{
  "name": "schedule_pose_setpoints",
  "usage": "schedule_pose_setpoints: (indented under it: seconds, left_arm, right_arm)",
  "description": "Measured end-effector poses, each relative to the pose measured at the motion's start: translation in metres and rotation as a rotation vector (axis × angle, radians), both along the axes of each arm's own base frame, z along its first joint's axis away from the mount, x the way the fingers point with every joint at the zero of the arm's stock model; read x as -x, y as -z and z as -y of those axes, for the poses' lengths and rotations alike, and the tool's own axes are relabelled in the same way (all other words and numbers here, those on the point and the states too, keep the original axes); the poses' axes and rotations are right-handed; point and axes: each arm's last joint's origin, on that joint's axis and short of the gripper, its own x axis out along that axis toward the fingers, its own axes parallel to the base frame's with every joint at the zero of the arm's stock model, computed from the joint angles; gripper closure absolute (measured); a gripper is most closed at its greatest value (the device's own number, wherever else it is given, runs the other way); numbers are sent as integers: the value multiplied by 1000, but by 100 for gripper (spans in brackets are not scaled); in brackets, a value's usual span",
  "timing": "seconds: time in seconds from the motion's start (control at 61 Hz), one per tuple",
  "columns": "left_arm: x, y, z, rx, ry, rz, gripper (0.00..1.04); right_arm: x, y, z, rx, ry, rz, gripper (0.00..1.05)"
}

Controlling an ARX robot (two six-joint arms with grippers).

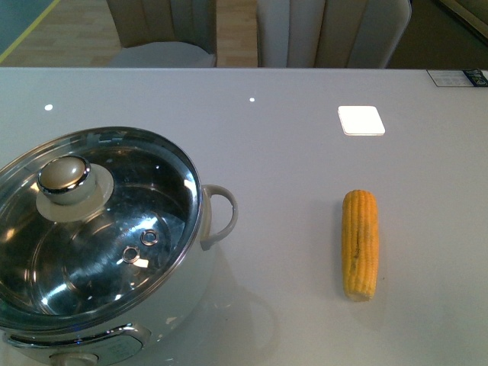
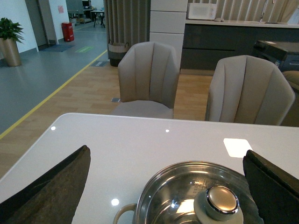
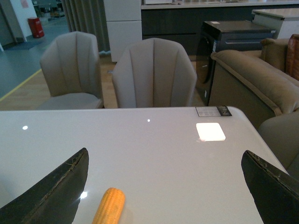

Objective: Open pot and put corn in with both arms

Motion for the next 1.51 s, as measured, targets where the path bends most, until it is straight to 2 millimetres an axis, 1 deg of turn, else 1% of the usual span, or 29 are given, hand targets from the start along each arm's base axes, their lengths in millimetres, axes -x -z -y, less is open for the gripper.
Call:
schedule_pose_setpoints:
  seconds: [0.787, 0.803, 0.836, 0.869, 0.918, 0.951, 1.033, 1.148, 1.23, 1.344, 1.508]
  left_arm:
    - [0, 0, 0, 0, 0, 0, 7]
    - [0, 0, 0, 3, -4, -8, 7]
    - [0, 1, 0, 37, -29, -76, 7]
    - [-1, 1, 0, 82, -65, -216, 7]
    - [-2, 4, 2, 118, -77, -327, 7]
    - [-5, 7, 3, 142, -79, -384, 7]
    - [-11, 9, 8, 164, -62, -418, 7]
    - [-25, -1, 17, 184, -14, -369, 7]
    - [-39, -3, 26, 176, 22, -340, 7]
    - [-60, 6, 41, 155, 79, -330, 7]
    - [-90, 26, 60, 108, 113, -332, 7]
  right_arm:
    - [0, 0, 0, 0, 0, 0, 9]
    - [0, 0, 0, 0, 0, 0, 9]
    - [0, 0, 0, 0, 0, 0, 9]
    - [0, 0, 0, 0, 0, 0, 9]
    - [0, 0, 0, 0, 0, 0, 9]
    - [0, 0, 0, 0, 0, 0, 9]
    - [0, 0, 0, 0, 0, 0, 9]
    - [0, 0, 0, 0, 0, 0, 9]
    - [0, 0, 0, 0, 0, 0, 9]
    - [0, 0, 0, 0, 0, 0, 9]
    - [0, 0, 0, 0, 0, 0, 9]
